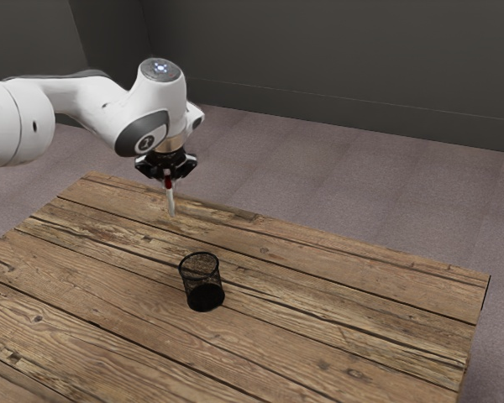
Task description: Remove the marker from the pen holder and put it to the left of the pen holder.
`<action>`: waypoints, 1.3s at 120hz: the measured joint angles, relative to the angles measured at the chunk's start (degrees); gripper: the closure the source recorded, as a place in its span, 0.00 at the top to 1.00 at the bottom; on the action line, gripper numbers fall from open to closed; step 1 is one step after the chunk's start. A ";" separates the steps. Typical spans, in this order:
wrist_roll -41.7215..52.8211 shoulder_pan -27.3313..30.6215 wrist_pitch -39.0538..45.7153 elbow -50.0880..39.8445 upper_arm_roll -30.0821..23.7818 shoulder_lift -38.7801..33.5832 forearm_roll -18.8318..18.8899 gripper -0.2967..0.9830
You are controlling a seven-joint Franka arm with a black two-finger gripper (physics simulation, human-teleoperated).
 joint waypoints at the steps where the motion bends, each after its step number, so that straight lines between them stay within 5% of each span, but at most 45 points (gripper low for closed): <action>1: -0.01 -0.02 -0.04 0.00 0.15 0.13 -0.01 0.19; 62: -0.23 0.14 -3.99 -0.13 3.33 4.32 -1.16 0.22; 85: 0.07 0.08 -5.23 -0.09 3.45 4.45 -2.49 0.52; 108: 0.37 0.02 -5.50 -0.03 2.25 1.80 -3.40 0.66; 127: 2.39 -0.94 -13.54 1.11 -4.35 -13.21 -11.57 0.72; 156: 13.93 -1.63 -27.39 8.15 -4.84 -14.40 -19.96 0.75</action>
